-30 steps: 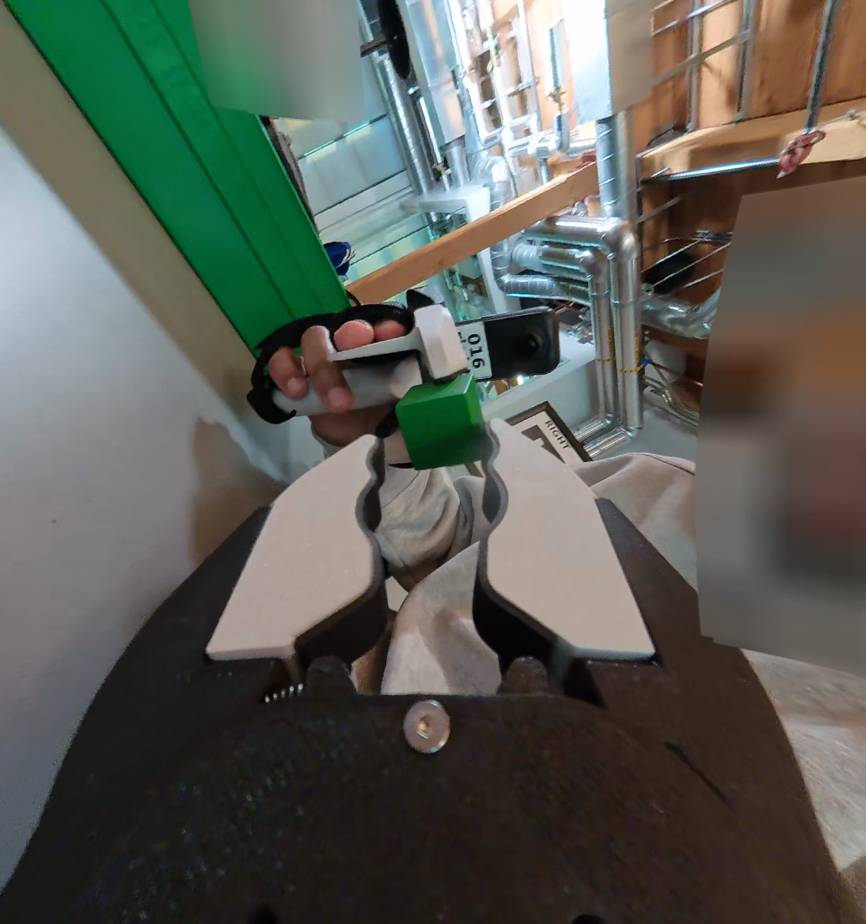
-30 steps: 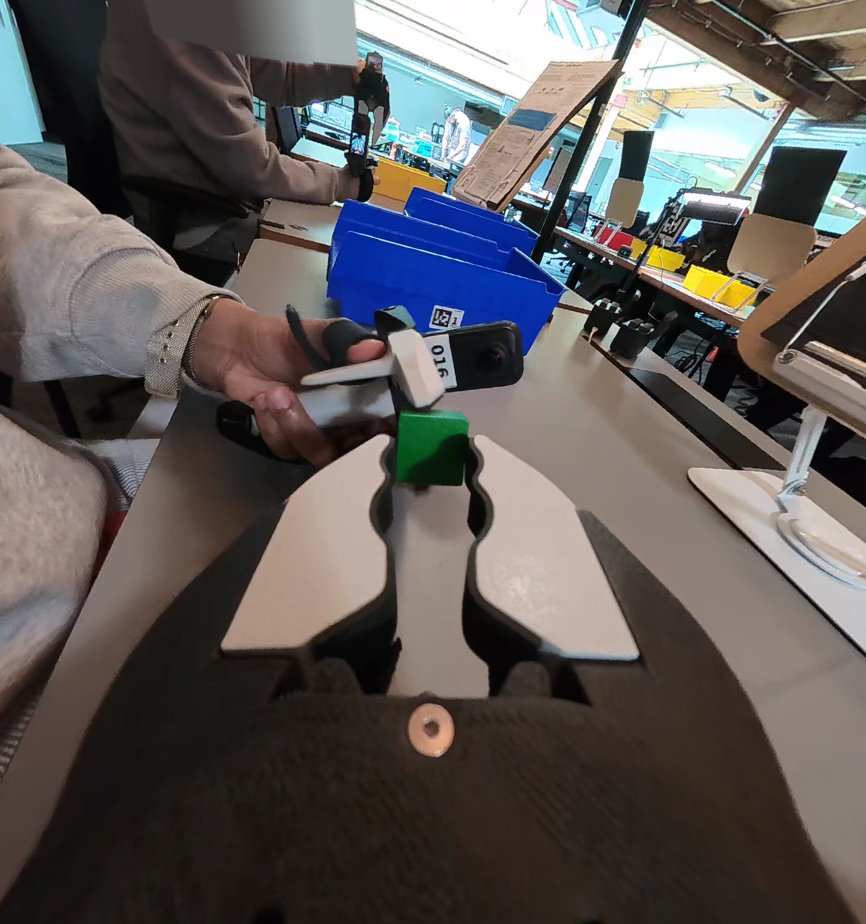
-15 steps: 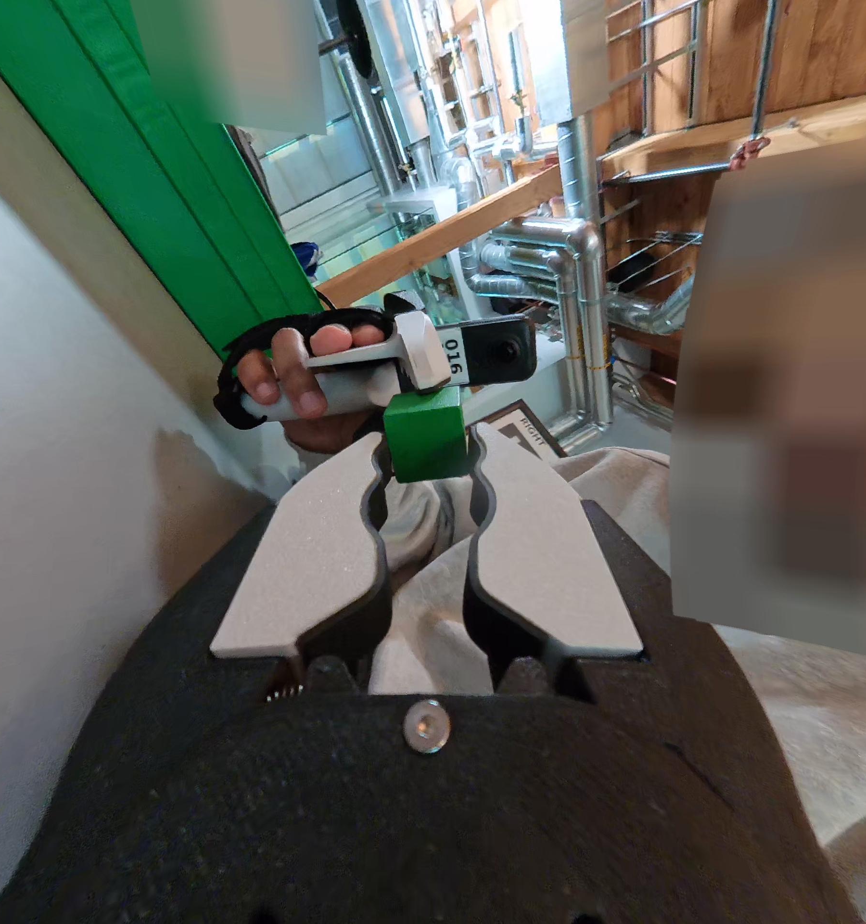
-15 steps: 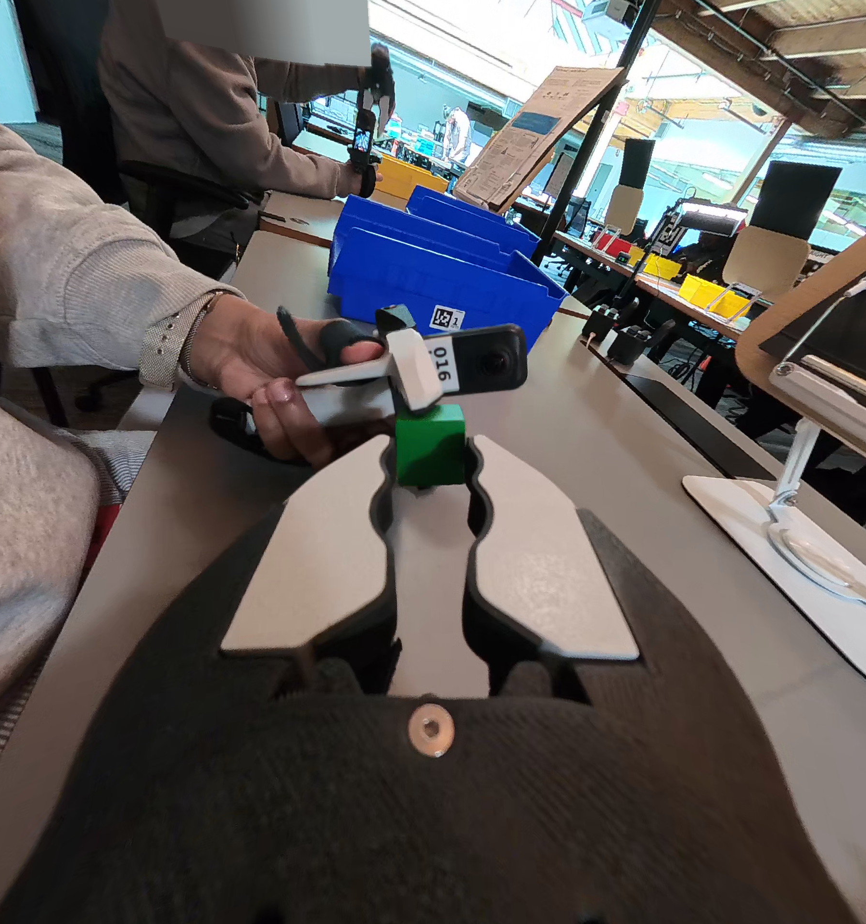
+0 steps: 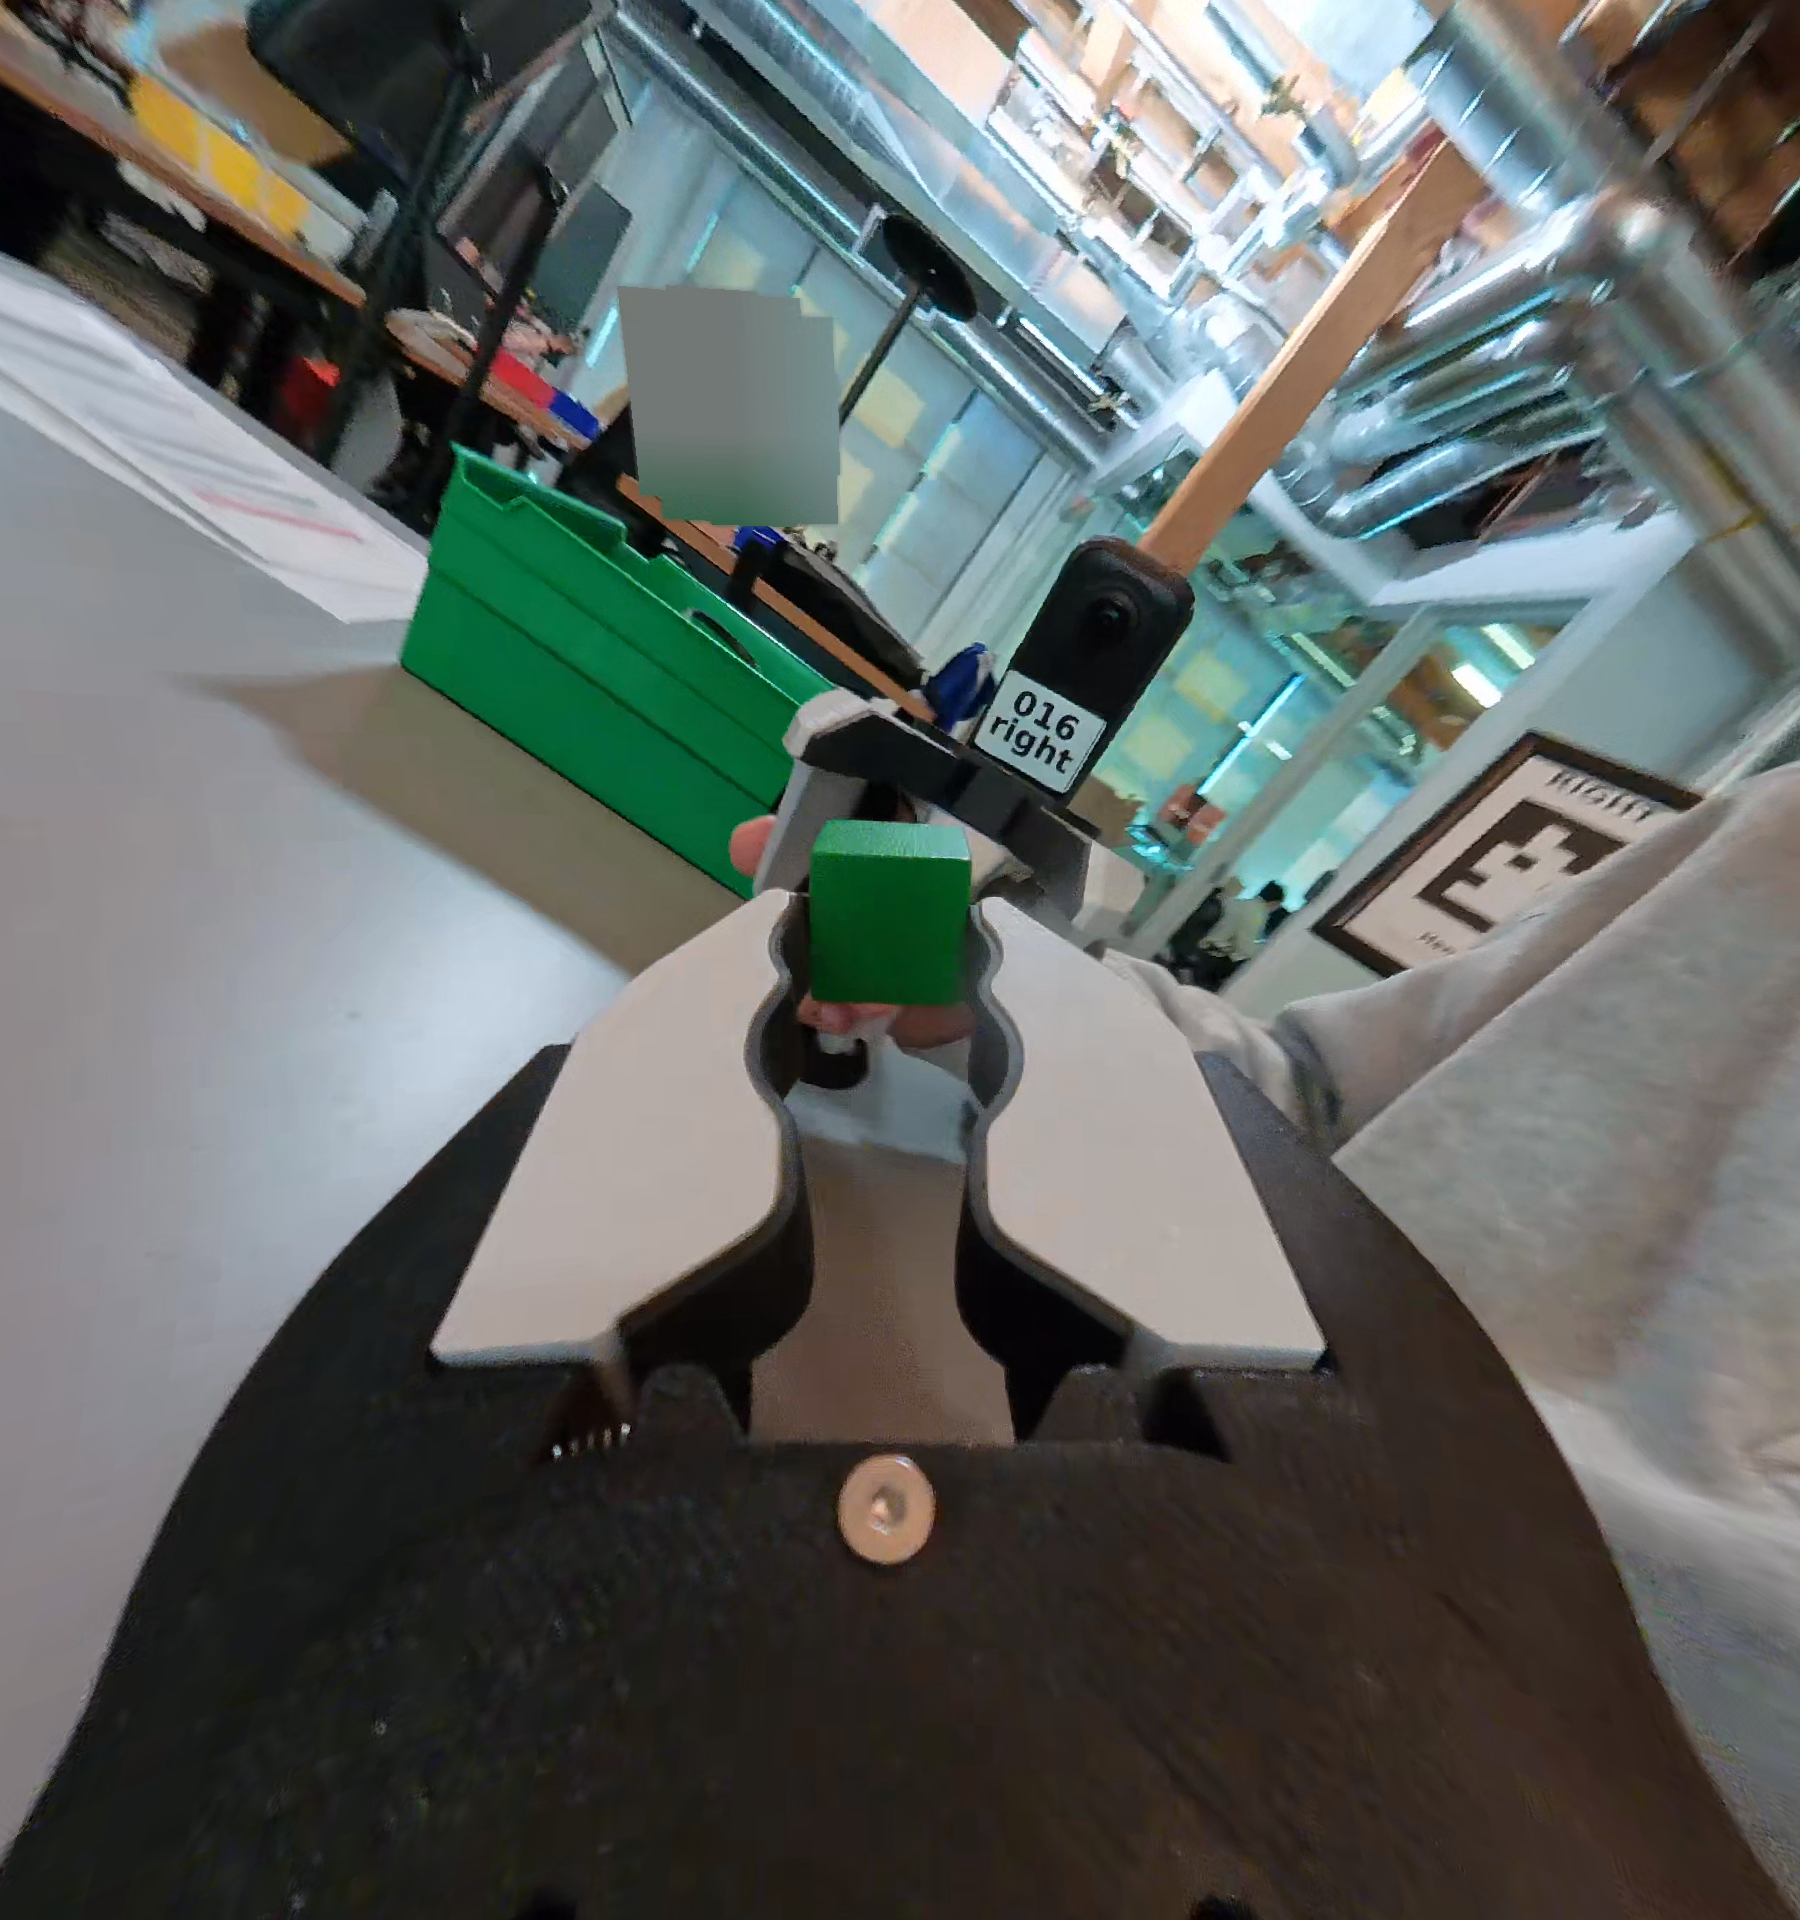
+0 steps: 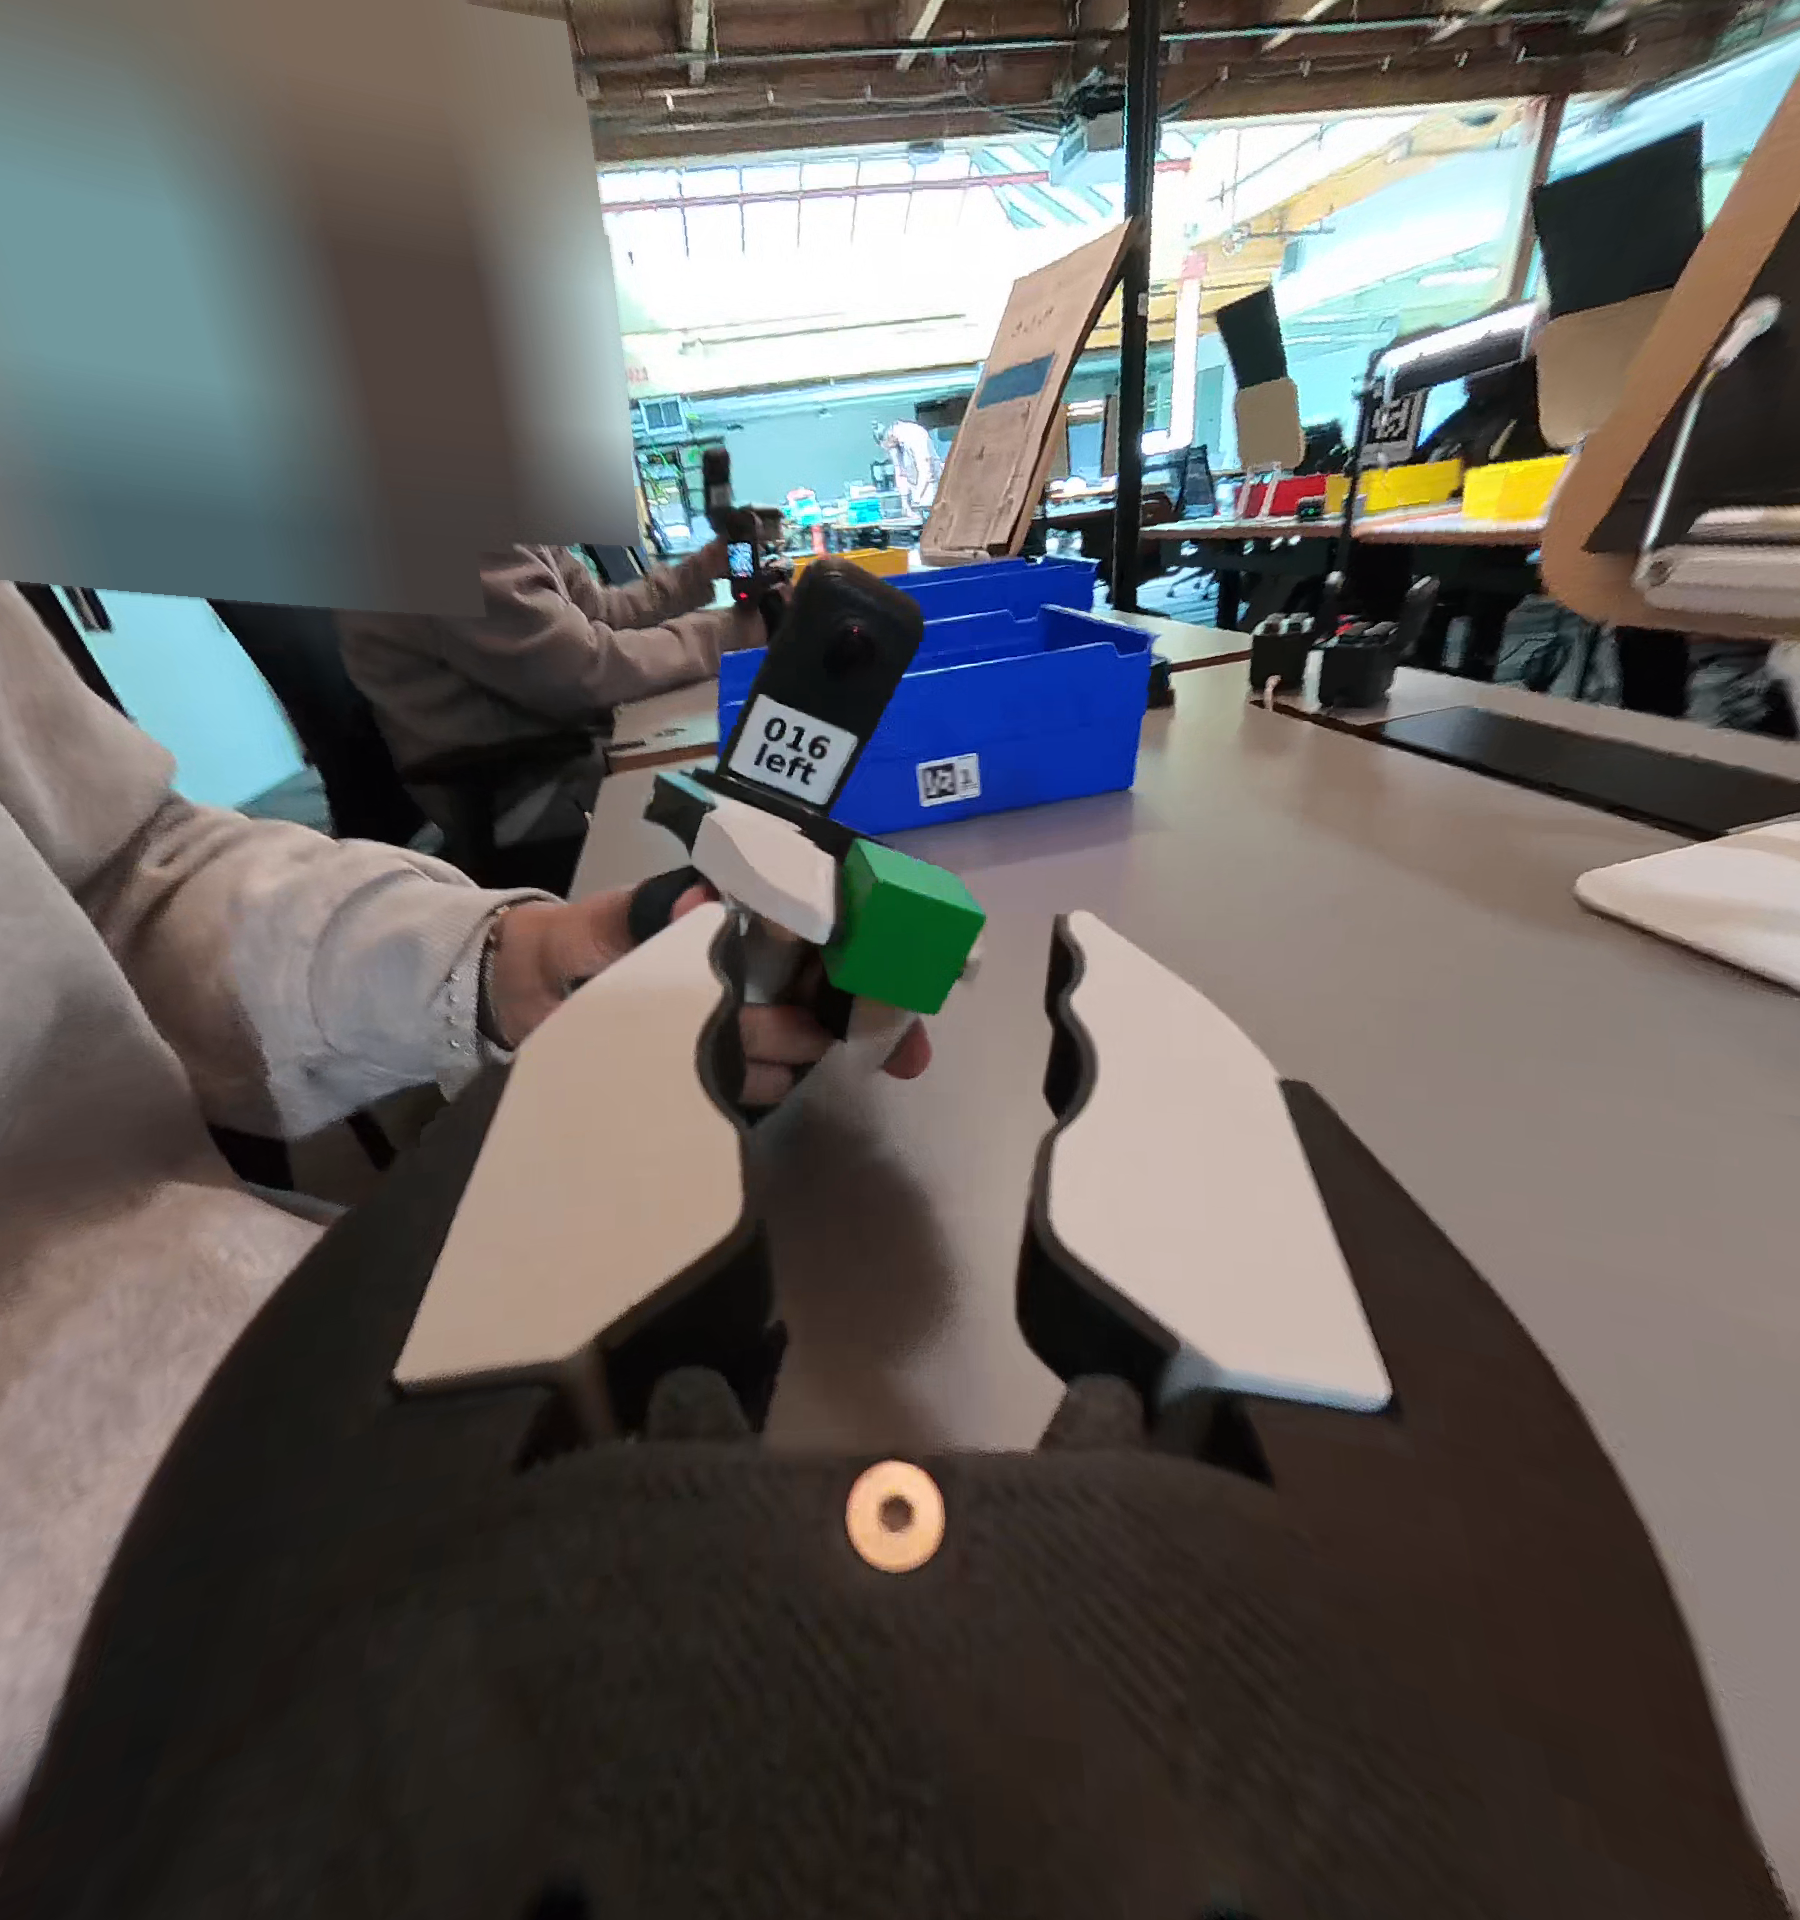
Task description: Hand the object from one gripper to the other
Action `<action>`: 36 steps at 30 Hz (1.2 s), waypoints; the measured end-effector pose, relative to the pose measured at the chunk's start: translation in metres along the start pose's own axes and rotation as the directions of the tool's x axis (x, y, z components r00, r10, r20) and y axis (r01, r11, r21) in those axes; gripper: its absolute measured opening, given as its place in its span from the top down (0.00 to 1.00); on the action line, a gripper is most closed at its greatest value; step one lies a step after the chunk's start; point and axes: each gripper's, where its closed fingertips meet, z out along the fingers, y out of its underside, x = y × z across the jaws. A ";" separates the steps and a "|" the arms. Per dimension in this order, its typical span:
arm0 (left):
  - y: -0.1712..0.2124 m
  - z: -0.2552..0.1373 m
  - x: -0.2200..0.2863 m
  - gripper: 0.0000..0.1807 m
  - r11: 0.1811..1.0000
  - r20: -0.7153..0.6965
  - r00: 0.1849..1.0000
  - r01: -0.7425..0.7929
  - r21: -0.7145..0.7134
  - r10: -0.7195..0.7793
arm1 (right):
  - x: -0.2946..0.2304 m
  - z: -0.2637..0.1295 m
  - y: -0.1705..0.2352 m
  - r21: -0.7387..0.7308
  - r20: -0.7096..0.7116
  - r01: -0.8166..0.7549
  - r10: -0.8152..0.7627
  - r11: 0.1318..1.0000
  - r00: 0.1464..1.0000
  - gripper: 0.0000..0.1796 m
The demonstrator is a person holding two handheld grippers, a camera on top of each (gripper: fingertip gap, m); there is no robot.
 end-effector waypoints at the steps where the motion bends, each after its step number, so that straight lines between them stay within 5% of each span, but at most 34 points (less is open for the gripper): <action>1: -0.001 0.000 0.000 0.85 0.999 0.017 0.999 -0.040 0.001 0.040 | -0.001 0.000 0.000 0.001 0.014 -0.044 0.044 0.999 0.999 0.70; 7: 0.010 0.005 0.001 0.85 0.946 0.099 0.944 -0.303 -0.116 0.314 | 0.000 -0.001 0.003 -0.022 0.149 -0.524 0.521 0.852 0.841 0.71; 11: 0.014 0.010 0.008 0.84 0.921 0.084 0.922 -0.366 -0.131 0.379 | 0.002 -0.004 0.003 -0.047 0.206 -0.669 0.662 0.742 0.720 0.73; 16: 0.009 0.007 0.008 0.85 0.929 0.083 0.928 -0.355 -0.106 0.364 | -0.003 0.001 0.012 -0.102 0.198 -0.668 0.673 0.737 0.712 0.73; 27: -0.008 -0.002 0.010 0.85 0.999 -0.044 0.999 -0.001 0.043 0.003 | 0.001 0.002 0.005 -0.018 0.059 -0.264 0.264 0.964 0.963 0.76; 32: -0.003 0.000 0.008 0.85 0.998 -0.010 0.998 -0.055 0.007 0.055 | 0.003 0.000 0.005 -0.009 0.092 -0.405 0.404 0.914 0.910 0.73; 36: 0.003 0.005 0.010 0.85 0.998 -0.018 0.998 -0.065 -0.018 0.065 | 0.001 0.001 0.003 -0.001 0.091 -0.376 0.374 0.927 0.923 0.75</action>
